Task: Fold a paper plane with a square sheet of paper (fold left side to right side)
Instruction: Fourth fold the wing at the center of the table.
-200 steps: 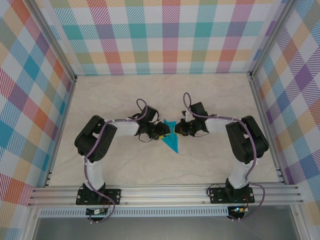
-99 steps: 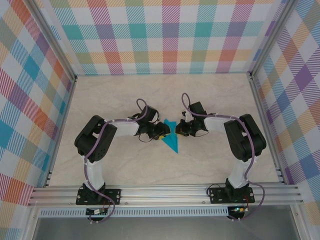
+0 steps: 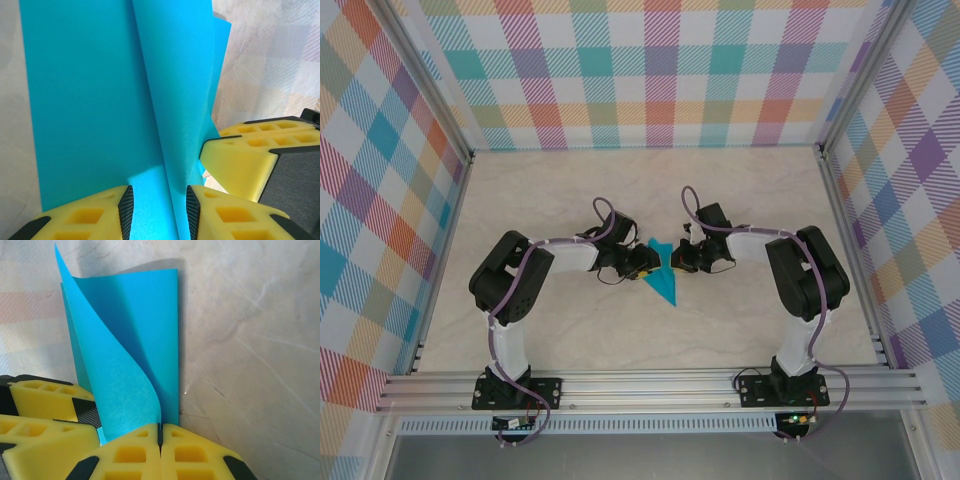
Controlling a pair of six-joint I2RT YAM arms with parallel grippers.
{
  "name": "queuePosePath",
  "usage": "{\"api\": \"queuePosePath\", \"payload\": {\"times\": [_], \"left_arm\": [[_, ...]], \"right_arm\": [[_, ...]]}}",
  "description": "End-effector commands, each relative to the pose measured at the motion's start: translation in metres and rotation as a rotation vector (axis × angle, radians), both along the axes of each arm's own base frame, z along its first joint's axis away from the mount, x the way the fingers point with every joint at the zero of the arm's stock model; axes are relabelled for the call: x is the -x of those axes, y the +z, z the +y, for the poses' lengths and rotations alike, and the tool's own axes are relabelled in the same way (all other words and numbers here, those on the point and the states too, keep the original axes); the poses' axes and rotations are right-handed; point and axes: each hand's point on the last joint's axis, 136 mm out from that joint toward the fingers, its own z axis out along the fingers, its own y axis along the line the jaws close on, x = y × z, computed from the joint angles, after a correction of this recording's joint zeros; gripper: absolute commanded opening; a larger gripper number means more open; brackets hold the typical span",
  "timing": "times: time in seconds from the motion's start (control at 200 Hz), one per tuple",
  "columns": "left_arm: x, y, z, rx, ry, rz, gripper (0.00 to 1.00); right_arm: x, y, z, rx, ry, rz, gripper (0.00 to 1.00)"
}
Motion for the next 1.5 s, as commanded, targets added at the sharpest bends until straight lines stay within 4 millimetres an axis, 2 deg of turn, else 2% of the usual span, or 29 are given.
{"api": "queuePosePath", "payload": {"times": [0.0, 0.22, 0.64, 0.925, 1.045, 1.215, 1.495], "left_arm": [[0.006, -0.007, 0.003, -0.05, -0.012, 0.011, 0.36], [0.005, -0.007, 0.003, -0.048, -0.013, 0.009, 0.36], [0.004, 0.002, 0.0, -0.028, -0.026, -0.007, 0.36], [-0.008, 0.046, -0.009, 0.023, -0.046, -0.086, 0.36], [-0.014, 0.055, -0.016, 0.046, -0.059, -0.094, 0.29], [-0.019, 0.049, -0.023, 0.049, -0.069, -0.074, 0.19], [-0.028, 0.033, -0.031, 0.043, -0.071, -0.053, 0.17]], "right_arm": [[-0.003, 0.002, 0.0, 0.024, 0.019, -0.023, 0.05], [0.0, -0.002, 0.0, 0.031, 0.026, -0.006, 0.04], [0.012, -0.027, -0.003, 0.122, 0.061, 0.069, 0.04], [0.024, -0.035, -0.01, 0.193, 0.078, 0.103, 0.04], [0.026, -0.038, -0.009, 0.205, 0.084, 0.108, 0.04], [0.026, -0.037, -0.006, 0.204, 0.092, 0.104, 0.04], [0.026, -0.036, -0.005, 0.212, 0.099, 0.1, 0.04]]}}
